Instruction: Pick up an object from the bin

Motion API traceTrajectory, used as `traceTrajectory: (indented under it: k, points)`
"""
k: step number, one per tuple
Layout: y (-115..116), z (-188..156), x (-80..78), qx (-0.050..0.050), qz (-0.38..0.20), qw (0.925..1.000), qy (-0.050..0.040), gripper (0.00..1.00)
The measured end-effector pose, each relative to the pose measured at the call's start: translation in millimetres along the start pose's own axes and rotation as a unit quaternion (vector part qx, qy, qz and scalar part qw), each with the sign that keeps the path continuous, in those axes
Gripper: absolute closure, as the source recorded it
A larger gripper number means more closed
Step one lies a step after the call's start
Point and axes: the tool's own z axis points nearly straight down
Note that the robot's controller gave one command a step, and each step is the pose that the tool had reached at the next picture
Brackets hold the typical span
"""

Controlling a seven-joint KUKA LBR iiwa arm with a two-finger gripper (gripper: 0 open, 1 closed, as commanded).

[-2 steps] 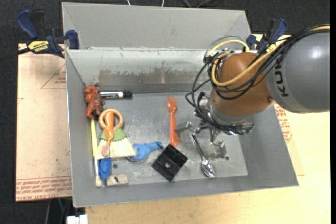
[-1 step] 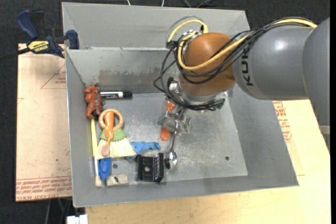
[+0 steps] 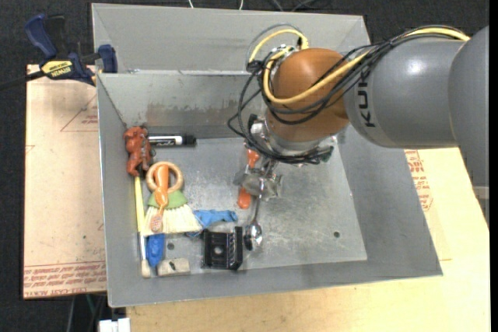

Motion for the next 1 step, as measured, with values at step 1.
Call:
traceTrajectory:
  k: [1]
  points:
    - [0.4,-6.5,-0.4,-0.001,0.001,1.0,-0.0002,1.0]
